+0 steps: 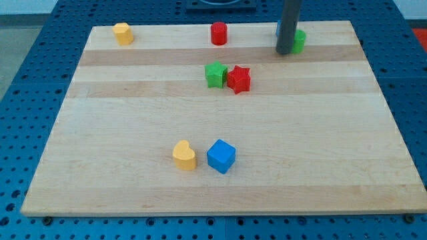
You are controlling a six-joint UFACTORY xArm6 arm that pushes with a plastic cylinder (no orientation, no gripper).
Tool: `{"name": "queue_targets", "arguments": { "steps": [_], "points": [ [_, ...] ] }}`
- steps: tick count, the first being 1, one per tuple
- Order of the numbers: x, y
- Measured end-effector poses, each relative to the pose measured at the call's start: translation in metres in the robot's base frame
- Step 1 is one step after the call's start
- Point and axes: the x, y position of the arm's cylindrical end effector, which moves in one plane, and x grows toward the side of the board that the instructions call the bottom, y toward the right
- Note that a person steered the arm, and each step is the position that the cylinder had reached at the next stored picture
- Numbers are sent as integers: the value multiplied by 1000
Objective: Move the green circle to the top right corner
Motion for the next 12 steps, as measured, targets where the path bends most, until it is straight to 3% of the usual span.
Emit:
{"name": "queue_targets", "arguments": {
  "steps": [7,12],
  "points": [
    [-22,53],
    [-30,14]
  ]
}}
